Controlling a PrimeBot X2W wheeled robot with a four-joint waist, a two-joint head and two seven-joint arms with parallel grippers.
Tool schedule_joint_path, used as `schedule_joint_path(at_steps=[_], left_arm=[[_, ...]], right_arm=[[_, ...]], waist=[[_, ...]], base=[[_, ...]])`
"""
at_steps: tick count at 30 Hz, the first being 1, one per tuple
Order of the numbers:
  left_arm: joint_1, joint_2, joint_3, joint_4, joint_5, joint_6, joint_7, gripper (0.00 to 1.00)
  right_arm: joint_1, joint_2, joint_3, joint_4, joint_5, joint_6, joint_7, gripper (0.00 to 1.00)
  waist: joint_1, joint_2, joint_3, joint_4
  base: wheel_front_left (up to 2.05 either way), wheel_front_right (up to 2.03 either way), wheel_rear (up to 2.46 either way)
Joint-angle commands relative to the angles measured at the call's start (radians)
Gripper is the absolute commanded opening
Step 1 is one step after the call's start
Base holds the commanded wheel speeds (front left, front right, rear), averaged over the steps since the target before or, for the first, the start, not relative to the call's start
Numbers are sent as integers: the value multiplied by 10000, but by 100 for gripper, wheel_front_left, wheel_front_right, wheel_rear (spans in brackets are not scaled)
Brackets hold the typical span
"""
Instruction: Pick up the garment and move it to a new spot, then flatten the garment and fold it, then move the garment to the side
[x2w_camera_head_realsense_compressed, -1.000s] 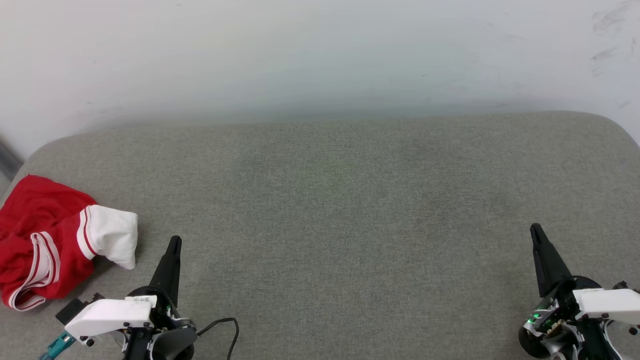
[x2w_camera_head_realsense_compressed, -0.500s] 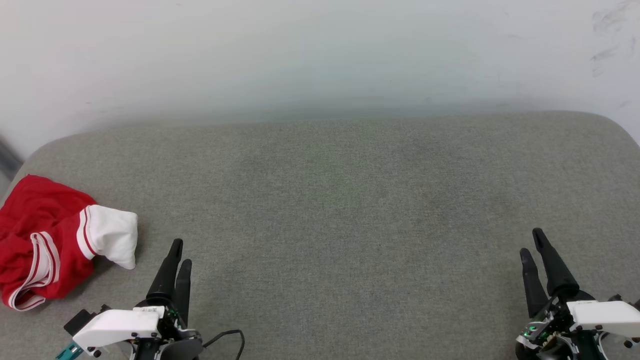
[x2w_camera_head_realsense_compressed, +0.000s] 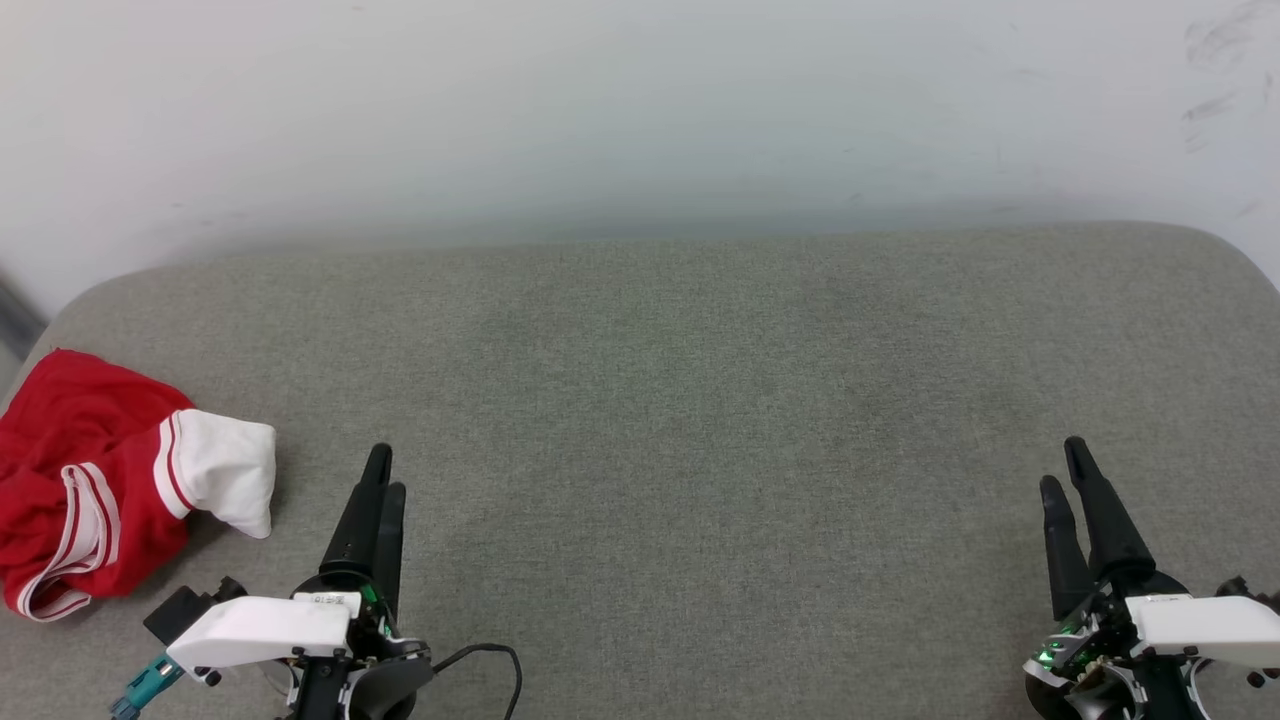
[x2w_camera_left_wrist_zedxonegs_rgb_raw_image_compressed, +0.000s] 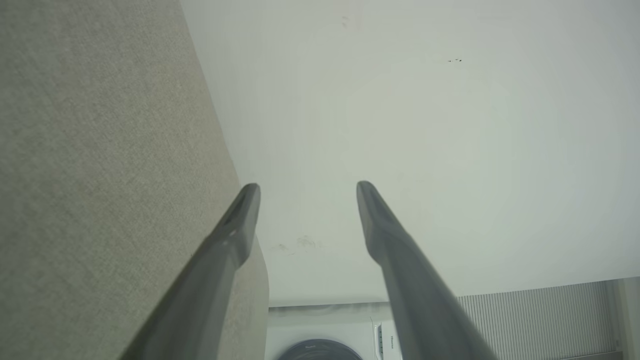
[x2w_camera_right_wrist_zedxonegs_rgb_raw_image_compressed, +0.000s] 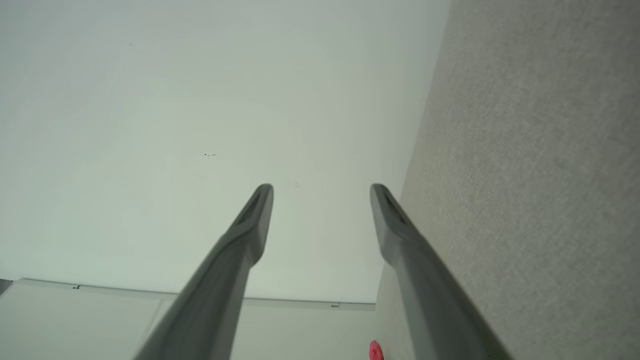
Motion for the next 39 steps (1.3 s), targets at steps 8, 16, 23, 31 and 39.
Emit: schedule_joint_path(at_steps=[8, 16, 23, 31, 39], left_arm=[[-53, 96, -282, -724, 679, -17, -399, 100], [35, 280, -438, -1128, 2405, -20, -704, 100], [102, 442, -719, -1225, 4111, -22, -950, 100], [189, 662, -943, -1176, 5689, -24, -1183, 100], [267, 763, -1099, -1134, 7575, -26, -1461, 100]], right_arm=[[19, -113, 221, -597, -549, 2, -394, 100], [53, -161, 216, -765, -2534, 2, -701, 100], [80, -140, 208, -971, -5163, 3, -945, 100], [137, -144, 346, -1130, -7365, 3, -1176, 100], [237, -187, 436, -1303, -9714, 2, -1081, 100]], waist=[[0, 0, -16, 21], [0, 0, -29, 39], [0, 0, -56, 68], [0, 0, -86, 84], [0, 0, -85, 122]], base=[[0, 0, 0], [0, 0, 0], [0, 0, 0], [0, 0, 0], [0, 0, 0]])
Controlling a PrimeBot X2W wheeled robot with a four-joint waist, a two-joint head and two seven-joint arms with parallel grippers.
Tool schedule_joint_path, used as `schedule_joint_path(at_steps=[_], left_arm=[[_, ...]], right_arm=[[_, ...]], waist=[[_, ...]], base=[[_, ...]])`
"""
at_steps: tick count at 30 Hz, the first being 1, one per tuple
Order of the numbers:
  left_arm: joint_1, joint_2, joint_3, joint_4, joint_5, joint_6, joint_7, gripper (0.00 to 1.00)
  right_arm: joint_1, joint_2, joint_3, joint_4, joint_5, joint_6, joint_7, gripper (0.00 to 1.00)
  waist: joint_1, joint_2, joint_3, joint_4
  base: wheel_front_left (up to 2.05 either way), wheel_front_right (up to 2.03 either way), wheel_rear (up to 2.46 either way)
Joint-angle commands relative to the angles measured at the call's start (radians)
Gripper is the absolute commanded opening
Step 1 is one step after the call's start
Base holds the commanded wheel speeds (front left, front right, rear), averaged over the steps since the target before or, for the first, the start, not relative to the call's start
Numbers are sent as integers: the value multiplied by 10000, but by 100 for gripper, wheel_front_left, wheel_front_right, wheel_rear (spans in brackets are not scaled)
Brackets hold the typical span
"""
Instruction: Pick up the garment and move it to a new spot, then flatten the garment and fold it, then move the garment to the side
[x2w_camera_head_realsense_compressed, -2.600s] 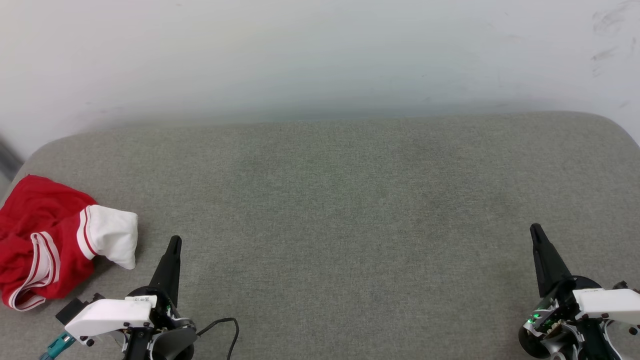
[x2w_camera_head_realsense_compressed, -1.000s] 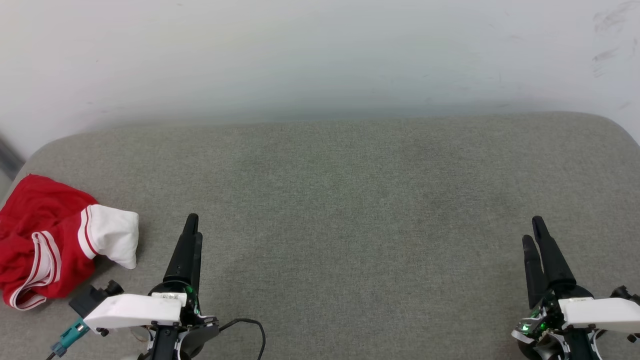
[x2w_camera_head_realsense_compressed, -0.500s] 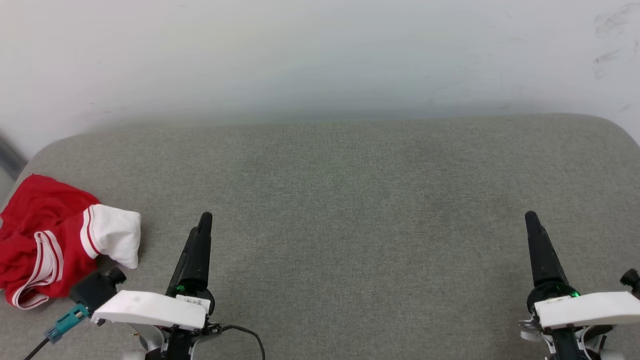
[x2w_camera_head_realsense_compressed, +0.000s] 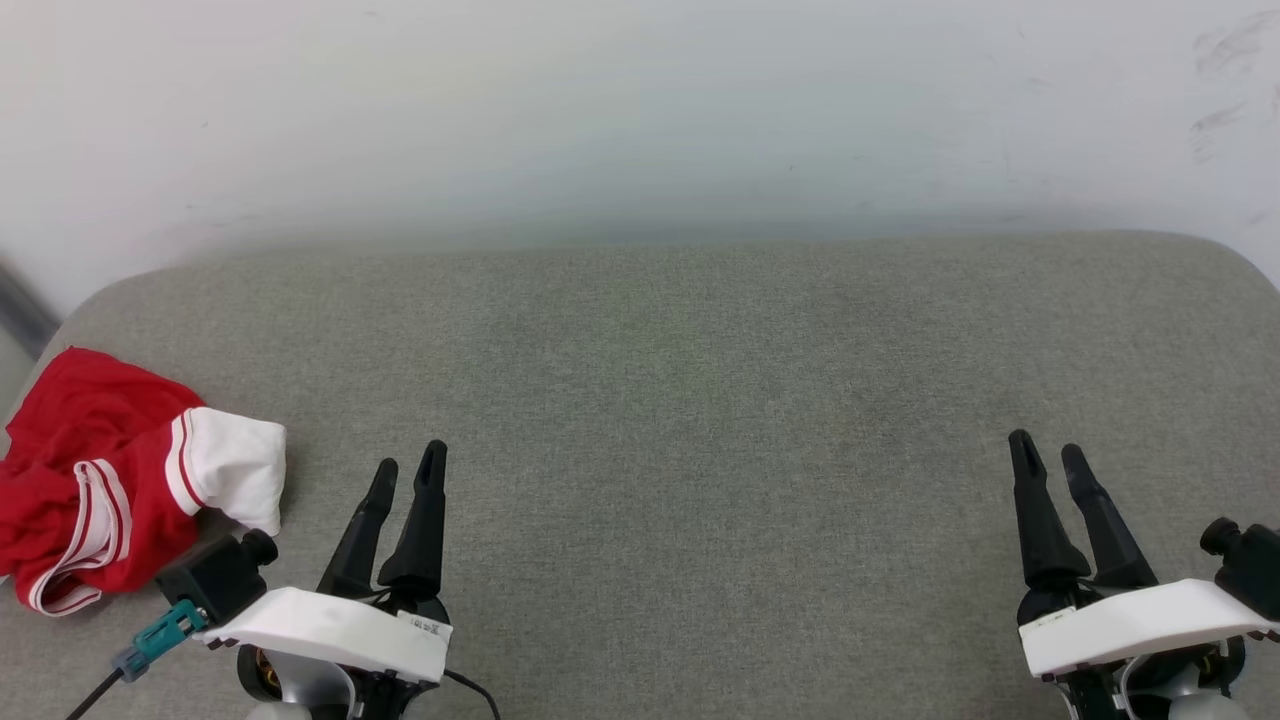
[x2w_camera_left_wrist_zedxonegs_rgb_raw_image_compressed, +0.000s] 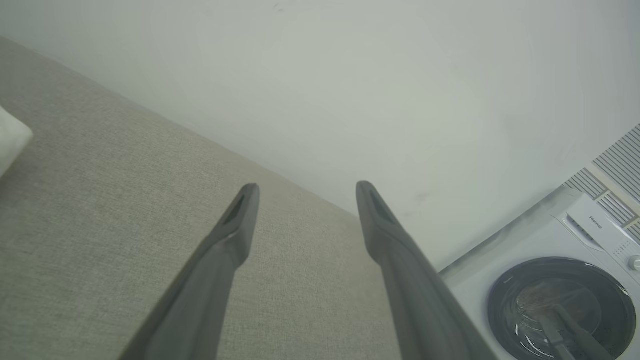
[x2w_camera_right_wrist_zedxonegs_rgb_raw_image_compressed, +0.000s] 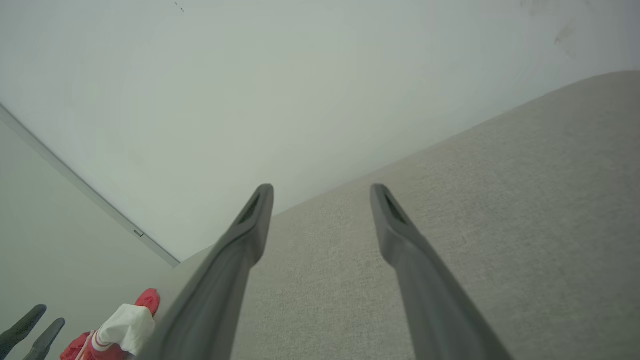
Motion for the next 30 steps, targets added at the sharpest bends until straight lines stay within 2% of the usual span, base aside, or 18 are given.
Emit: schedule_joint_path(at_steps=[1, 7, 17, 30], left_arm=[[-10, 95, -33, -126, 506, -25, -112, 100], [57, 103, -89, -83, 1501, -23, -287, 100], [107, 117, -51, 49, 2702, -25, -522, 100], [158, 155, -113, 176, 4003, -28, -833, 100]], right_arm=[[-11, -73, -35, -209, -579, 0, 24, 100], [80, 19, -181, -406, -1776, 0, 169, 100], [184, 73, -207, -652, -3085, 0, 270, 100], [358, 96, -282, -864, -4222, 0, 402, 100]], waist=[[0, 0, 2, 4], [0, 0, 14, -2], [0, 0, -5, 38], [0, 0, -8, 65]], base=[[0, 0, 0], [0, 0, 0], [0, 0, 0], [0, 0, 0]])
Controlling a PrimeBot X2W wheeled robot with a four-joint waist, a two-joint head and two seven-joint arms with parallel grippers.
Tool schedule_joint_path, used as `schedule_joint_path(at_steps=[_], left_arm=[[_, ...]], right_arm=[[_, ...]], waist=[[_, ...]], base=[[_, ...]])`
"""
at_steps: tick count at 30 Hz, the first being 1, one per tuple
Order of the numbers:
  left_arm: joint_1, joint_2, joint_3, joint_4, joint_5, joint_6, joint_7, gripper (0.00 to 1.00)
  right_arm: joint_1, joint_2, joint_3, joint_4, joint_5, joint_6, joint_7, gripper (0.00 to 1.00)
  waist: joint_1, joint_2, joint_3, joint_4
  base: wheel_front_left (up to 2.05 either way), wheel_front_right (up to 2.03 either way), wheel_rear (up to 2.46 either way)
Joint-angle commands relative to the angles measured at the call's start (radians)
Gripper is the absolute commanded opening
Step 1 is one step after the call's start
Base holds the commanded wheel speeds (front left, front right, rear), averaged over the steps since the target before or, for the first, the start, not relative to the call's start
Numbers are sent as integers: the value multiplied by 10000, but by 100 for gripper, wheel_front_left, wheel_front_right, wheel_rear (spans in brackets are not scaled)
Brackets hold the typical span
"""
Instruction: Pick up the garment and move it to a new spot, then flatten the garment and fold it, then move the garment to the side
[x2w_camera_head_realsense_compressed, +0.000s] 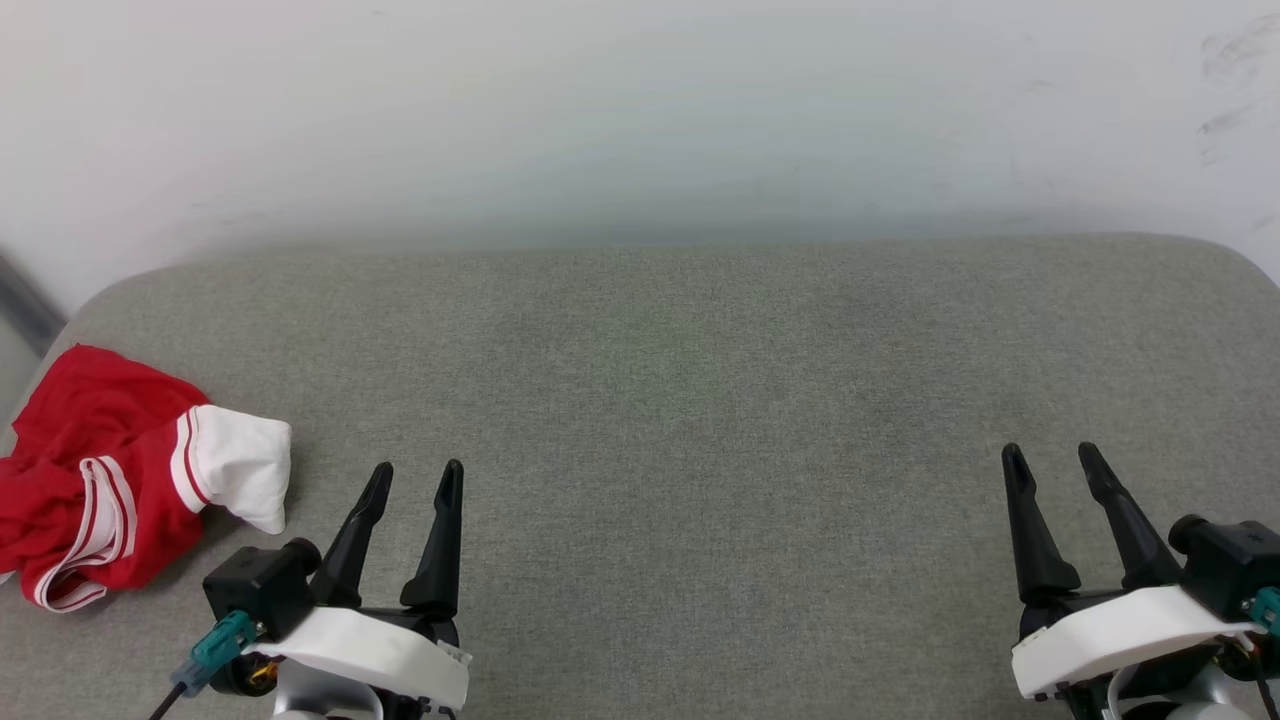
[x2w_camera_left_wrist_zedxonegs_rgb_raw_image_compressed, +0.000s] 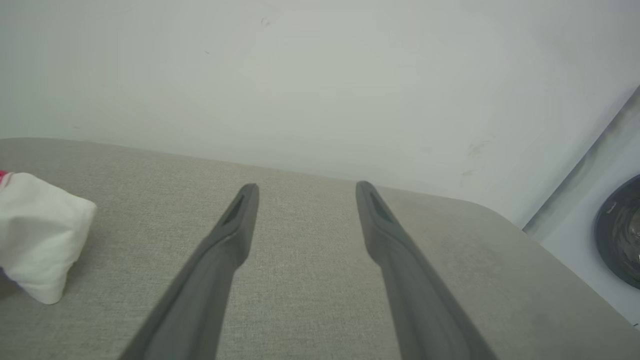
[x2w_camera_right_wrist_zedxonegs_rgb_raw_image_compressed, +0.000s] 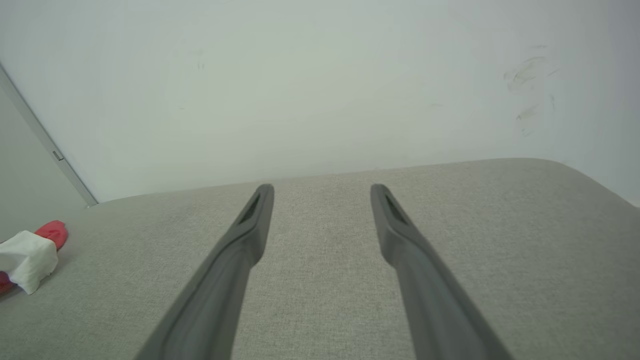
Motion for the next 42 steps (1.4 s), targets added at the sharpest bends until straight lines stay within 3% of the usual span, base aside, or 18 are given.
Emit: schedule_joint_path(at_steps=[1, 29, 42], left_arm=[[43, 71, -31, -44, 214, -19, -81, 100], [92, 10, -209, 330, 2032, -23, -644, 100], [112, 37, -315, 411, 2322, -16, -801, 100]], right_arm=[[50, 18, -5, -133, -230, 0, 17, 100], [254, 24, -67, -268, -1528, 0, -187, 100], [203, 26, -182, -141, -1649, 0, -397, 100]], waist=[[0, 0, -3, 0], [0, 0, -14, 94], [0, 0, 17, 109]], base=[[0, 0, 0], [0, 0, 0], [0, 0, 0]])
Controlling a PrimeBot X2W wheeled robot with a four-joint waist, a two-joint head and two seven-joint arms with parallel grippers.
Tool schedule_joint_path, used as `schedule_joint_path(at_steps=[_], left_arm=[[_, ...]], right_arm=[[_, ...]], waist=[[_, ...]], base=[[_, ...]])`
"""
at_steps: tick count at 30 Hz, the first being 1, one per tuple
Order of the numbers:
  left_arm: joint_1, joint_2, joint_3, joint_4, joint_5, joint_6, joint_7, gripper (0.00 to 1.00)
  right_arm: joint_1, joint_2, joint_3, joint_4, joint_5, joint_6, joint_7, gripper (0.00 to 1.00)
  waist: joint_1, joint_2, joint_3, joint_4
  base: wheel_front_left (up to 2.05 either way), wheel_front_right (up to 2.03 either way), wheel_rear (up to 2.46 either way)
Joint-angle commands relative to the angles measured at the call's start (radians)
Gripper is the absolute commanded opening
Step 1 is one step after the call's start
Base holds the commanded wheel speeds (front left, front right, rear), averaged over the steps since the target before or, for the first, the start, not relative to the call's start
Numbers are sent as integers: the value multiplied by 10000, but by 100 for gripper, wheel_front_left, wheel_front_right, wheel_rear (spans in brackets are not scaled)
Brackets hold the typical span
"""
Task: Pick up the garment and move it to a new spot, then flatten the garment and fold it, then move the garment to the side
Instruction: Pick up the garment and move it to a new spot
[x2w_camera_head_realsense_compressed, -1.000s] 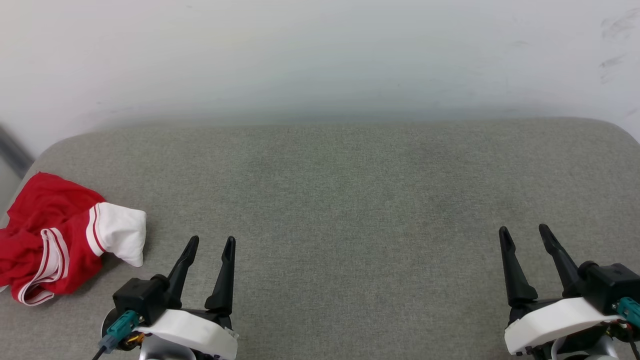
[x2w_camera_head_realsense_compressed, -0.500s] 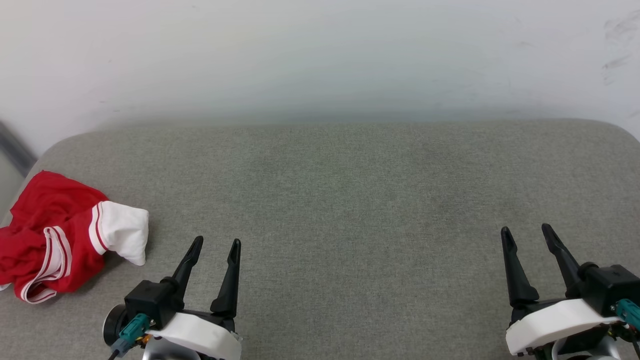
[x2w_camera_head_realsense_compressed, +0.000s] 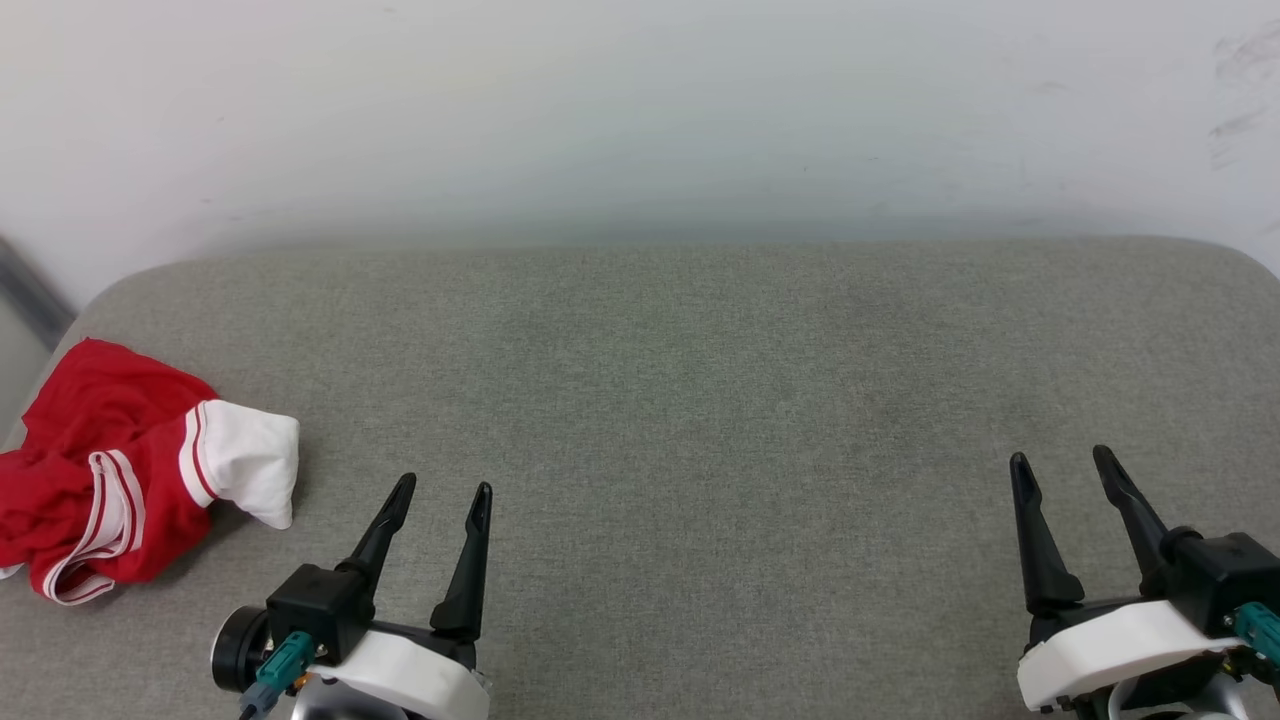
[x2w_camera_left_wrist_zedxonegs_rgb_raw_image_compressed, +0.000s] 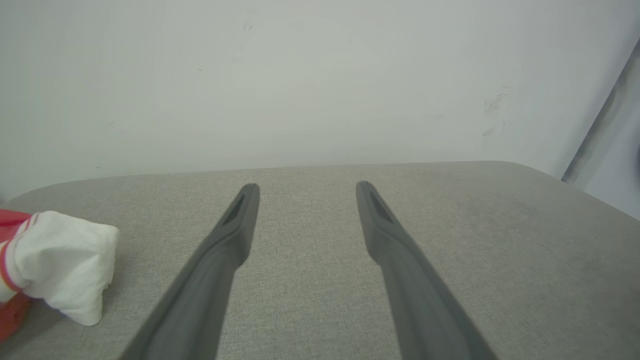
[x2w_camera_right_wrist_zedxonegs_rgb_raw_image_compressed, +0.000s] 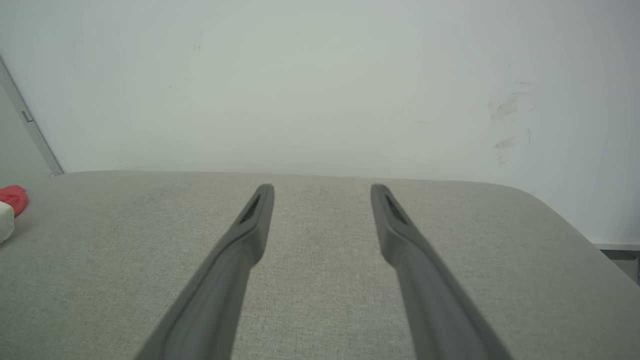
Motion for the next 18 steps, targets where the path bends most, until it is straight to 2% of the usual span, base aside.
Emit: schedule_joint_path(at_steps=[1, 11, 18], left_arm=[[41, 38, -27, 9, -42, -1, -75, 100], [-36, 50, 4, 126, -101, 1, -66, 100], [-174, -67, 173, 251, 28, 1, -53, 100]], right_arm=[[-5, 24, -14, 34, 46, 0, -61, 100], [-68, 24, -63, 144, 92, 0, -149, 100], [-31, 24, 49, -50, -106, 0, -135, 100]], waist=[[0, 0, 5, 6], [0, 0, 8, 121], [0, 0, 6, 588]], base=[[0, 0, 0], [0, 0, 0], [0, 0, 0]])
